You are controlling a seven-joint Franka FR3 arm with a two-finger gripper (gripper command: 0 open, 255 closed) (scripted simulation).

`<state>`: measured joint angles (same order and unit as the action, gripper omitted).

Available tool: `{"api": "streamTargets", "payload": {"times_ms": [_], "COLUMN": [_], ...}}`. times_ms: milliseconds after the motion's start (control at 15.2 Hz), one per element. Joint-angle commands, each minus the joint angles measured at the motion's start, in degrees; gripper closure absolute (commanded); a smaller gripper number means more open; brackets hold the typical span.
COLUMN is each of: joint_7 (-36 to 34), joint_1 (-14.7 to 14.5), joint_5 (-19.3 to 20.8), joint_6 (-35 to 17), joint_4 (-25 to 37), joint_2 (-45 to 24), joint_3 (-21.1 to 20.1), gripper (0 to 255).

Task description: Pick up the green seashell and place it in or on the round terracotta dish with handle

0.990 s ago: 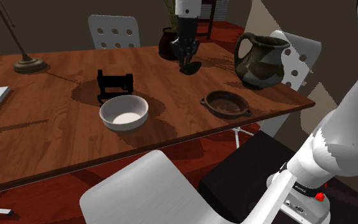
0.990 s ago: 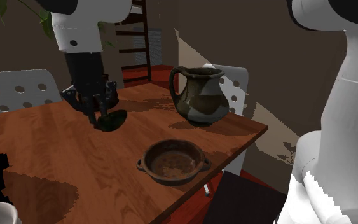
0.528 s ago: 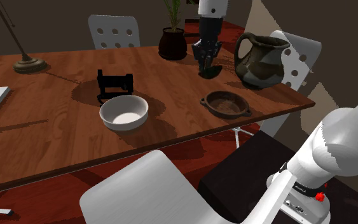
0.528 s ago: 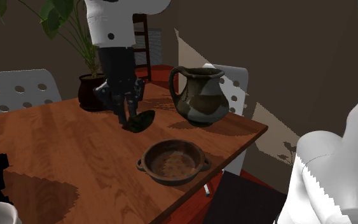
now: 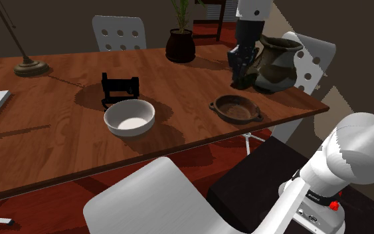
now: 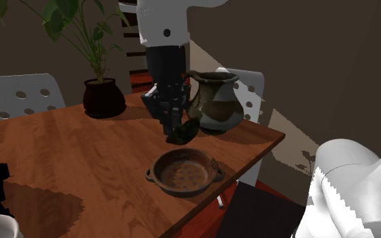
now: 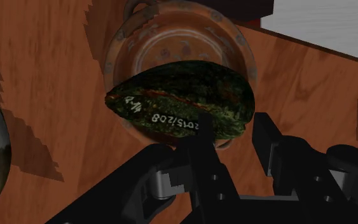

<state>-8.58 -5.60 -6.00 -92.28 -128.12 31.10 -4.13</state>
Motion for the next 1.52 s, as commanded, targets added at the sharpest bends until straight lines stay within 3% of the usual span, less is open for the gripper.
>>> {"api": "streamTargets", "payload": {"times_ms": [0, 1056, 1452], "joint_7": [0.27, 1.10, 1.10], "joint_1": [0.02, -0.14, -0.14], "joint_5": [-0.01, -0.55, -0.55], "joint_6": [-0.77, -13.32, -13.32], "joint_4": [-2.19, -14.18, -14.18], "joint_2": [1.39, 0.80, 0.80], "joint_3": [0.15, -0.40, -0.40], "gripper": [255, 255, 255]}}
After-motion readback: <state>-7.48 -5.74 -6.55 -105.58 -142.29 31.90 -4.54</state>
